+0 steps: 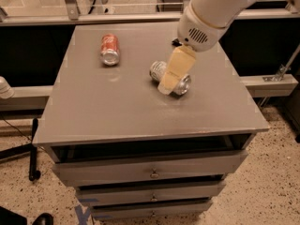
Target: Place 7up can upright
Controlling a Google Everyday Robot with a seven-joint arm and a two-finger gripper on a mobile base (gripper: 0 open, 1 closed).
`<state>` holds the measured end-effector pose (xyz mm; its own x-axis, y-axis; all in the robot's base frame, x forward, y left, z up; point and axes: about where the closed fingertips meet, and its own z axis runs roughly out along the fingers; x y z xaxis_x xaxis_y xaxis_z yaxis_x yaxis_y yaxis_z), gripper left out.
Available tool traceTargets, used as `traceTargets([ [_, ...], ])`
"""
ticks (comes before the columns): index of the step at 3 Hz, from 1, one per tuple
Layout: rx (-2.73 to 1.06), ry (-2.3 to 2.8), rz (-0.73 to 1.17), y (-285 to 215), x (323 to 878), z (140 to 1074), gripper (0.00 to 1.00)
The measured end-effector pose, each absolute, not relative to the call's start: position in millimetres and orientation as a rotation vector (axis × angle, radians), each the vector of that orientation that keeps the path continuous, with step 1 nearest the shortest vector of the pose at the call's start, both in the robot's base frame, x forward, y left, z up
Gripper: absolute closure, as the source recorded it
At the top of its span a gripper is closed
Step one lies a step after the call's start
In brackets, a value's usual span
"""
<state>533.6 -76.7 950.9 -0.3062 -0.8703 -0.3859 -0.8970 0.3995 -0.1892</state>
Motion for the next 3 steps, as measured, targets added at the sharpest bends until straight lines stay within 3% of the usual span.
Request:
traceTargets([
  [1,-1.383,2.289,0.108,-44,576,929,0.00],
  [3,-1.221,2.403,0.086,-32,641,874,0.00],
])
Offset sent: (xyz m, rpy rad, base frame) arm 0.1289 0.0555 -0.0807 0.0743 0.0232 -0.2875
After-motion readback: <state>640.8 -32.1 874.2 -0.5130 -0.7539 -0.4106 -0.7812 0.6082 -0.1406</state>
